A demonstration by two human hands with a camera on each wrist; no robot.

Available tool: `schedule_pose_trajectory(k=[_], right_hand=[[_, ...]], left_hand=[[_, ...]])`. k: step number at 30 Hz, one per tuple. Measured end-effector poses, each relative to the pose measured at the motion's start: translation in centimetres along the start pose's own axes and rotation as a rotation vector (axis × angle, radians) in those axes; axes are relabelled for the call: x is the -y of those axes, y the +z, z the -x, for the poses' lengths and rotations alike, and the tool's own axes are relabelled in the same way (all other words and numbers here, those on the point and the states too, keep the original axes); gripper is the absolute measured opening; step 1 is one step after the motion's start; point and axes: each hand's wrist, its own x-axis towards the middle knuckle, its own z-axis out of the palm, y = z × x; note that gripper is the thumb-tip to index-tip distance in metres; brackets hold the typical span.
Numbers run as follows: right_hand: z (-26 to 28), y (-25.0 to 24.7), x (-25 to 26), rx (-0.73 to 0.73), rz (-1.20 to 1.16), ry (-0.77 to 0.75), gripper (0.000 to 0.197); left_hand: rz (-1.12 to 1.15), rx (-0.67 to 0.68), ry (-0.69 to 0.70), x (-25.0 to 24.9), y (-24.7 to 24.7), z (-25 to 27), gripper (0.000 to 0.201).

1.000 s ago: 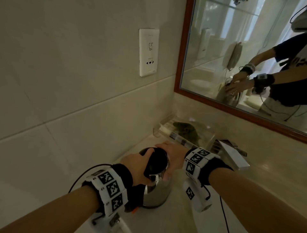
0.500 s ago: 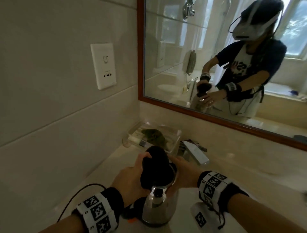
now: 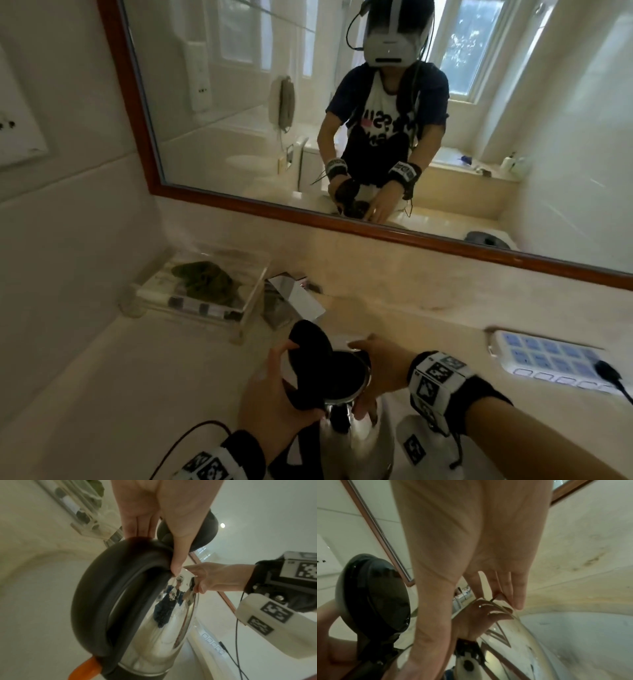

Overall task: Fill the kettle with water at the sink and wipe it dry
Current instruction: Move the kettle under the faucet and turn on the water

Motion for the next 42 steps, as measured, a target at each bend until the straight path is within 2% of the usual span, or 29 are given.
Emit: schedule_pose_trajectory(k=[5, 8, 12, 17, 19, 22, 25, 30, 34, 38, 40, 42], right_hand=[[-3.8, 1.2, -1.7, 0.045, 0.118, -0.012, 0.108], [-5.8, 1.2, -2.1, 0.07, 0.194, -0.045, 0.106], [-8.3, 1.9, -2.9, 0.072, 0.084, -0.157, 0.102], [-10.3, 1.2, -4.1, 0.08, -0.038, -0.239, 0.098], [-10.9, 0.0, -4.8, 0.08, -0.106, -0.244, 0.086], [-12.3, -2.8, -4.7, -0.024, -0.271, -0.218, 0.061], [-13.5, -5.4, -3.4, -0.14, -0.427, -0.255, 0.056], [-16.7, -6.1, -0.9, -0.176, -0.443, -0.374, 0.044], [-18.2, -5.5, -0.5, -0.238, -0.435, -0.434, 0.036], [-18.5, -6.1, -1.3, -0.237, -0.485, -0.479, 0.036], [-18.8, -6.2, -1.5, -0.229, -0.47, -0.491, 0.036], [-18.7, -6.1, -1.6, -0.231, -0.468, -0.503, 0.036]], left_hand=[[-0.053, -0.079, -0.075, 1.8, 2.7, -2.3, 0.084], [-0.069, -0.13, -0.066, 1.7, 3.4, -3.1, 0.081], [0.015, -0.148, -0.121, 2.3, 4.0, -4.2, 0.058], [-0.008, -0.194, -0.207, 4.4, 4.6, -5.4, 0.079], [-0.027, -0.224, -0.23, 4.2, 4.7, -5.7, 0.083], [-0.03, -0.222, -0.25, 4.0, 4.7, -5.7, 0.083], [-0.021, -0.2, -0.266, 4.4, 4.8, -5.8, 0.085], [-0.036, -0.201, -0.289, 4.8, 4.9, -5.7, 0.091], [-0.044, -0.245, -0.255, 5.0, 5.0, -5.5, 0.084], [-0.081, -0.276, -0.244, 5.0, 5.3, -5.5, 0.107], [-0.075, -0.235, -0.275, 5.1, 5.3, -5.5, 0.104], [-0.066, -0.228, -0.301, 5.3, 5.3, -5.5, 0.093]])
